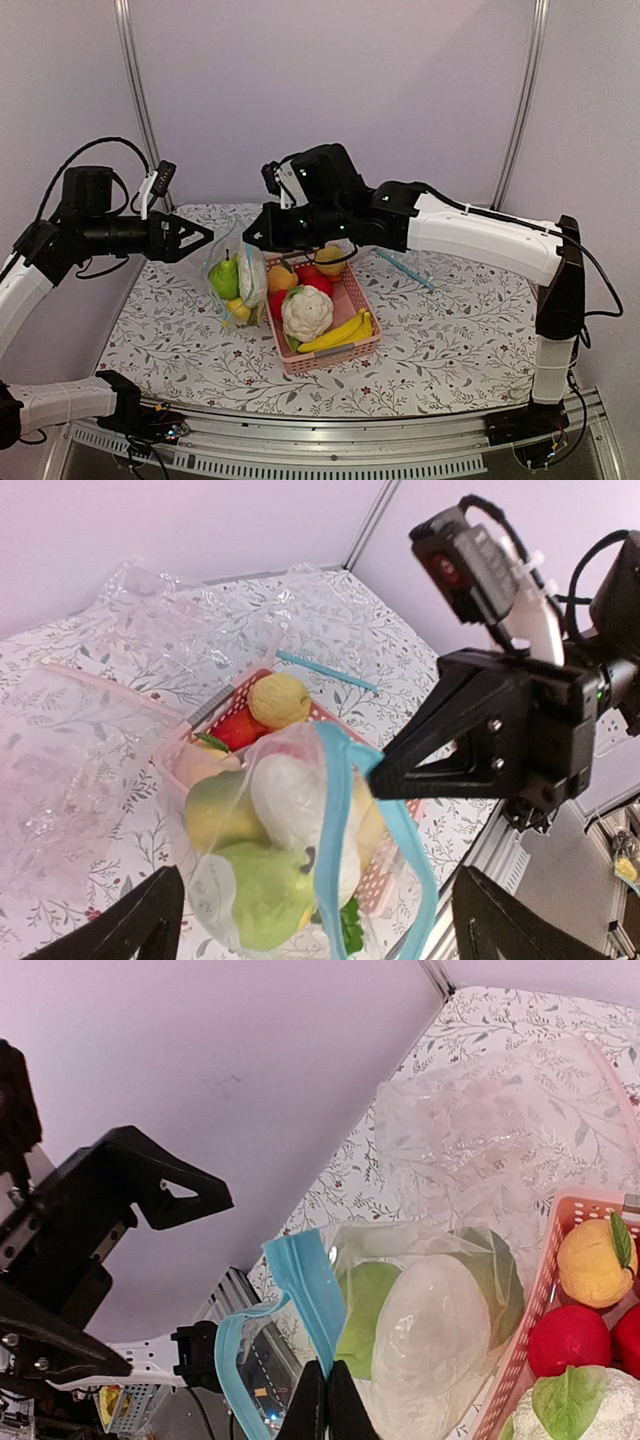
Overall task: Place the food in the zip-top bag and seal the zipper
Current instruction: Pass from the left arm to the right, then pass from the right arm to the left, then hold the zipper from the zipper food storage bag, then hold the zipper food storage bag at the center of the board.
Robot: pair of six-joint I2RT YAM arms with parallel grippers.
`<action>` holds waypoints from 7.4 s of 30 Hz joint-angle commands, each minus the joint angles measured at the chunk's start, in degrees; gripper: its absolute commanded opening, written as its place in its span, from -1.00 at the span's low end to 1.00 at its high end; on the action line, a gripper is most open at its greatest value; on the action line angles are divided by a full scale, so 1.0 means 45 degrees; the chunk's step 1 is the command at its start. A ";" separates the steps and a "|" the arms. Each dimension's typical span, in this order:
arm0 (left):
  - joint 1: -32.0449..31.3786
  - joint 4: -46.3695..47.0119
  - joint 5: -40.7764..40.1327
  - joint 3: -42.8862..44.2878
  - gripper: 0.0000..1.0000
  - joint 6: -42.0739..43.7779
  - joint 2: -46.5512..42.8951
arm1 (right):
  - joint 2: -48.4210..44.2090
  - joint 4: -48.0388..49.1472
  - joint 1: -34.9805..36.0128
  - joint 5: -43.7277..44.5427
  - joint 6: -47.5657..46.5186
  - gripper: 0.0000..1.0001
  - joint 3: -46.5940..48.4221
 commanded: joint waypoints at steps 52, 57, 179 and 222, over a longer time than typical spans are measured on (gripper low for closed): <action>-0.2470 0.9055 -0.0499 -0.5890 -0.34 -0.2903 0.0274 | -0.5019 0.2294 -0.0249 0.6041 0.2830 -1.00 -0.4697; -0.2462 0.9709 -0.0230 -0.5973 -0.38 -0.2979 0.0386 | -0.4984 0.2328 -0.0237 0.5937 0.2858 -1.00 -0.4667; -0.6229 0.0784 0.6452 0.2178 -1.00 0.1947 0.4515 | -0.5838 0.1012 -0.0486 -0.8915 -0.7365 -0.61 -0.6581; -0.6442 0.0493 0.3287 0.2002 -0.11 0.2750 0.4872 | -0.5802 0.0496 -0.0499 -0.6838 -0.7131 -1.00 -0.6156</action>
